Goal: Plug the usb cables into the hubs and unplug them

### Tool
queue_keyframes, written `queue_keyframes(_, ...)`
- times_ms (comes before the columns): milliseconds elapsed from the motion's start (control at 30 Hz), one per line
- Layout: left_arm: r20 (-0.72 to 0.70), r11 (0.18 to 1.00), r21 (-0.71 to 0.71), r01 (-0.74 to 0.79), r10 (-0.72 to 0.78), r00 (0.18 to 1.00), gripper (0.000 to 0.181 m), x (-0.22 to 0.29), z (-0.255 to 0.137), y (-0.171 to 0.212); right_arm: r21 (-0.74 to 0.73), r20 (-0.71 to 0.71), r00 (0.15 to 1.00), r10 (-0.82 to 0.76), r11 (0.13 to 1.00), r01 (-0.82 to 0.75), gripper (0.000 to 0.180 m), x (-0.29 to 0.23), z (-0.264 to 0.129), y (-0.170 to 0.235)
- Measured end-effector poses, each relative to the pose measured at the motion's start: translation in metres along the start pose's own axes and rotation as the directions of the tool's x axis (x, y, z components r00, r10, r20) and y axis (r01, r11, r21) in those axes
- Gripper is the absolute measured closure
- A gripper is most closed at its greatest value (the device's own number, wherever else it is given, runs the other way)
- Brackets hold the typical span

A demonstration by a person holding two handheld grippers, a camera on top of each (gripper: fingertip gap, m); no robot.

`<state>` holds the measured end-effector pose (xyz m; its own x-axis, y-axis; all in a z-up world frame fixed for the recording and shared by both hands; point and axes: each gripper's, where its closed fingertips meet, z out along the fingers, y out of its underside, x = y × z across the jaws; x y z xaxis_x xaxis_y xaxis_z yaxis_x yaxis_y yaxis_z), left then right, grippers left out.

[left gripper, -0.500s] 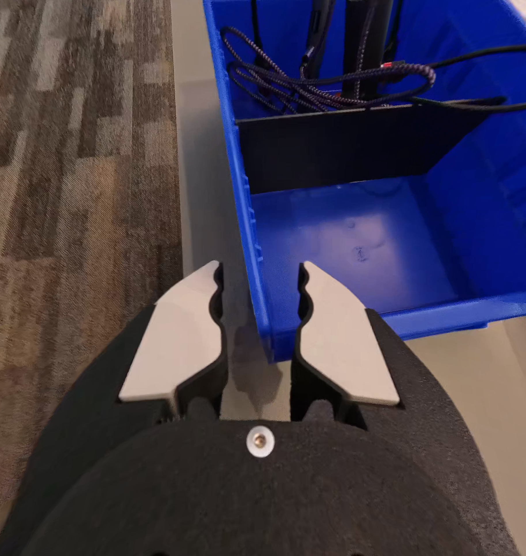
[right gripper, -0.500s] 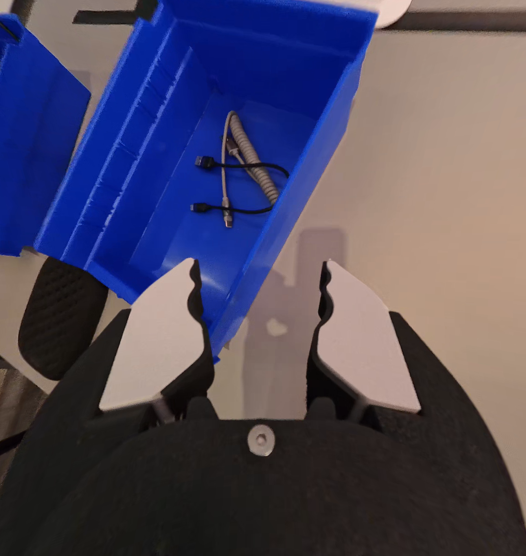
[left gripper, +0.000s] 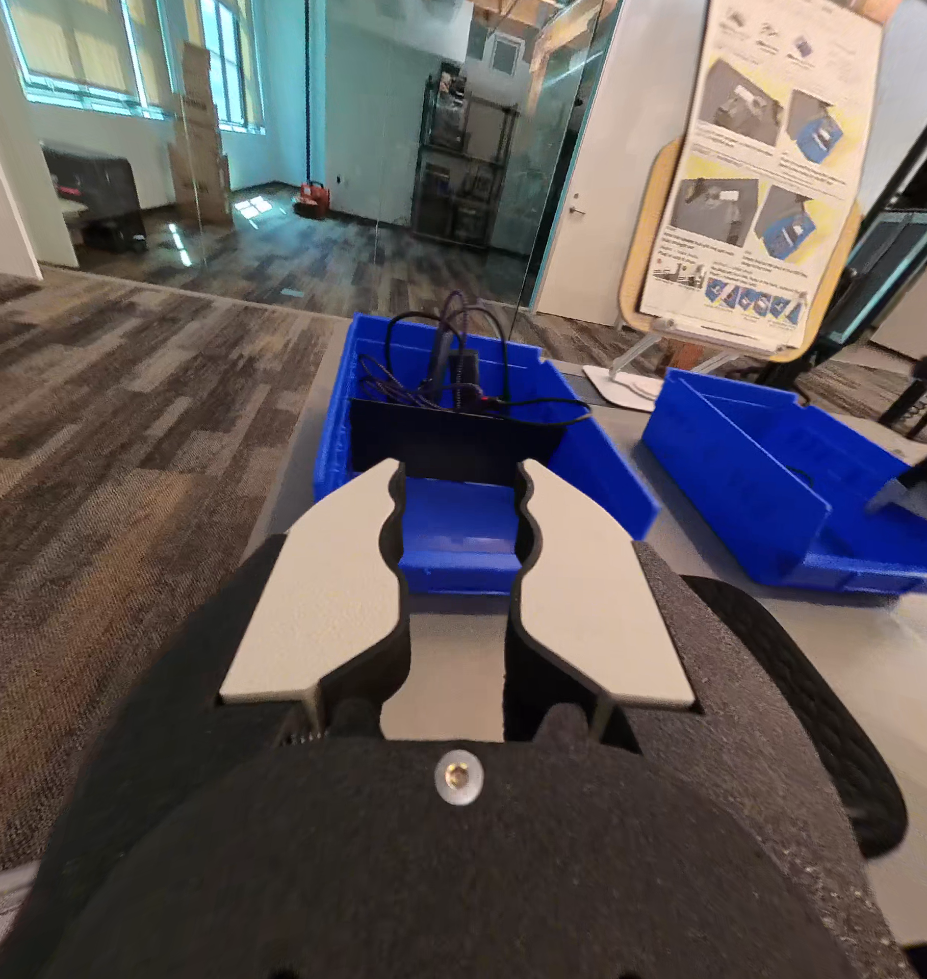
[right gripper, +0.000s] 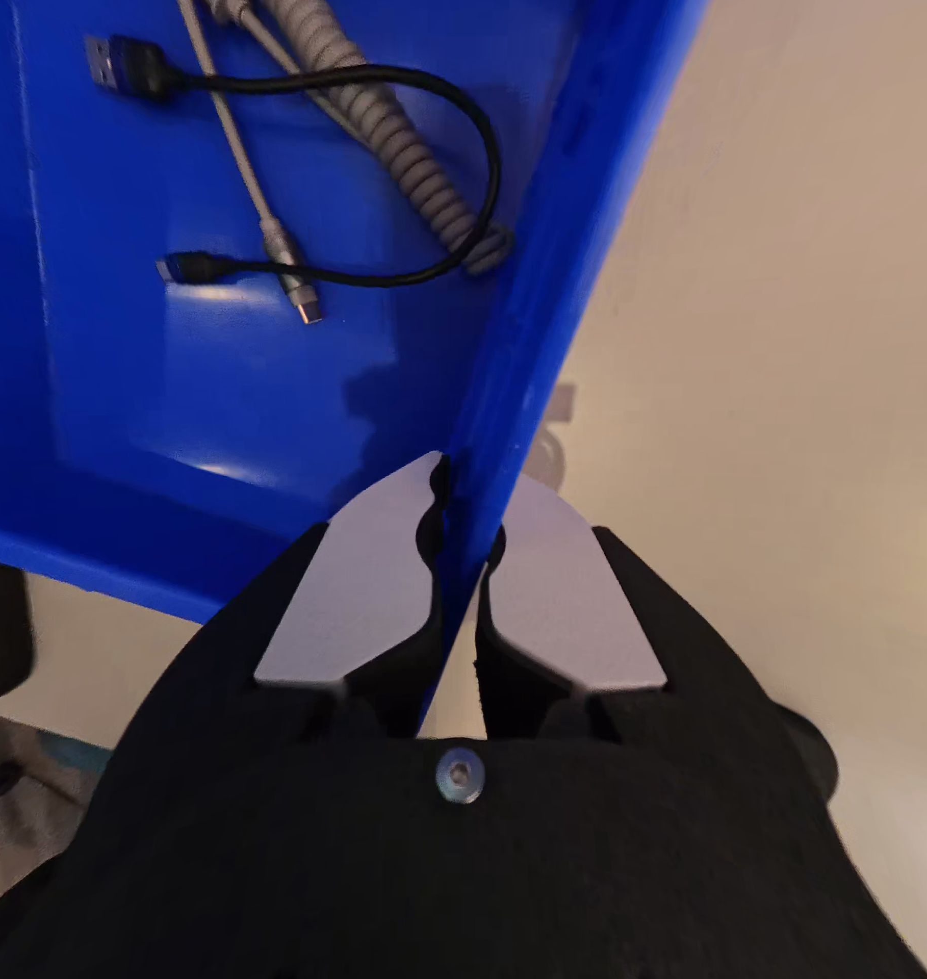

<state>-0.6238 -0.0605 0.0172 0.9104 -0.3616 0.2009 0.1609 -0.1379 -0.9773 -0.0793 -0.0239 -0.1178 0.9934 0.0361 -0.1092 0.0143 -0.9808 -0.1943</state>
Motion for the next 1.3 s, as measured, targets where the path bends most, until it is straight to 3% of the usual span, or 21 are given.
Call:
queue_keyframes(33, -0.004, 1.000, 0.012, -0.006, 0.006, 1.000, 0.142, 0.012, -0.008, 0.000, -0.002, 0.025, 0.999, 0.023, 1.000, -0.023, 0.173, 0.004, 0.001, -0.005)
queue_keyframes(233, -0.030, 0.998, 0.042, -0.045, 0.046, 0.998, 0.145, 0.065, -0.035, 0.004, -0.007, 0.026, 0.999, 0.045, 0.999, -0.045, 0.174, 0.058, -0.003, -0.024)
queue_keyframes(400, 0.055, 0.992, -0.010, -0.126, 0.126, 0.991, 0.144, 0.068, -0.045, 0.009, 0.003, 0.029, 0.998, 0.050, 0.999, -0.051, 0.174, 0.119, -0.009, -0.017)
queue_keyframes(567, 0.048, 0.998, -0.003, -0.064, 0.064, 0.997, 0.144, 0.070, -0.047, 0.011, 0.018, 0.003, 0.997, 0.081, 0.997, -0.081, 0.175, 0.195, -0.022, 0.002)
queue_keyframes(967, 0.114, 0.994, -0.013, -0.106, 0.107, 0.988, 0.144, 0.091, -0.038, 0.002, 0.063, -0.032, 0.970, 0.241, 0.969, -0.238, 0.174, 0.388, -0.056, 0.094)
queue_keyframes(1300, 0.122, 0.990, -0.015, -0.137, 0.138, 0.983, 0.144, 0.108, -0.024, -0.009, 0.067, -0.057, 0.961, 0.269, 0.962, -0.265, 0.174, 0.477, -0.079, 0.171)
